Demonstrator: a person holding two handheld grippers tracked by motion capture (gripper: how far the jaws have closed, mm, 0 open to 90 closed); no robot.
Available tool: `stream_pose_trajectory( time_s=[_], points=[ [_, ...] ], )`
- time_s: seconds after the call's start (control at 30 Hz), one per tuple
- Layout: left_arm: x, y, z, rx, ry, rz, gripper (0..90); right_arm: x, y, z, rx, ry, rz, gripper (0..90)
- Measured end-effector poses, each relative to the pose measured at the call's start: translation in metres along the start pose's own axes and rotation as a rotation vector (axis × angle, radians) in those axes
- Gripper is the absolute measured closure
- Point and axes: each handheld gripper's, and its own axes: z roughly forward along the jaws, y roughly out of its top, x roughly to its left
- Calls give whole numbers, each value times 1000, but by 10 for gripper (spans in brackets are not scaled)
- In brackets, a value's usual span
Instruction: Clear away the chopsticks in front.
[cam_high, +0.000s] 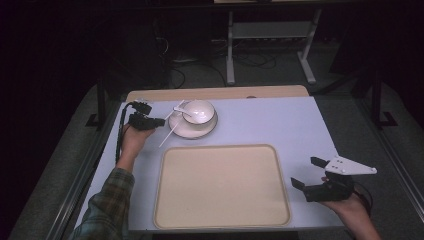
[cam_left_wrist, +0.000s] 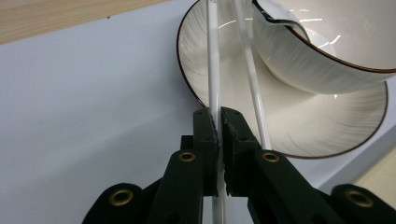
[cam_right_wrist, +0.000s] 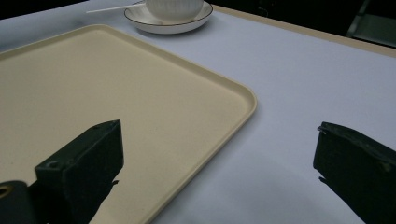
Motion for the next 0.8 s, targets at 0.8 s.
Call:
stream_pose_trajectory(
  time_s=[0.8],
  points=[
    [-9,-41,-50,4,-27,14,849,1,1,-1,-5,-1,-3,12]
  ],
)
